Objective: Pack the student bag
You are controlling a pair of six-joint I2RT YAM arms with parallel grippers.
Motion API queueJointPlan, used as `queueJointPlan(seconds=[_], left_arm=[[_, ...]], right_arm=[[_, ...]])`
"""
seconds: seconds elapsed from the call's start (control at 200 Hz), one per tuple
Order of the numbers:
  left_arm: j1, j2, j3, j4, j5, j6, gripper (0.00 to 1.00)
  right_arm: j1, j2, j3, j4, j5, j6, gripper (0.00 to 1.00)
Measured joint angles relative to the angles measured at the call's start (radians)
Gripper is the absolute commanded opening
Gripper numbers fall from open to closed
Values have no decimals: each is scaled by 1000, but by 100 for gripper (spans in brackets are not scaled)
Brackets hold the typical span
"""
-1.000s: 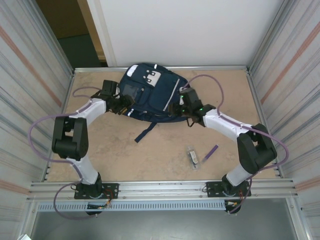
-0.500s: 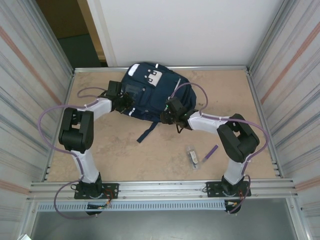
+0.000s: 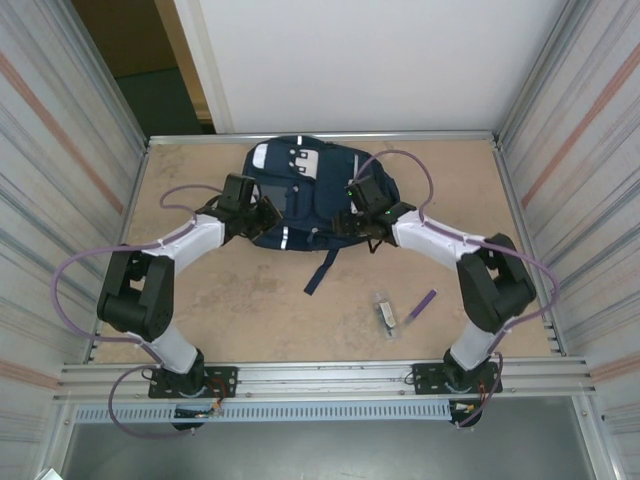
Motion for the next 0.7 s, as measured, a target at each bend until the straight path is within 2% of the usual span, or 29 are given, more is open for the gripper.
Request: queueJointPlan(seconds=[0.15,0.306,0.511,0.702], left_arm=[[-13,-3,0,-2,16,-29,0],[-24,-15,0,-2,27,-53,0],[-41,-31,-6,0,68,-75,0],[-47,-33,-16,1,97,-84,0]], right_arm=[[150,-85,-15,-13,38,141,54],[220,-62,-37,-12,108,349,51],[247,73,6,-19,232,486,46],[245,177,75,-27,306,512,39]])
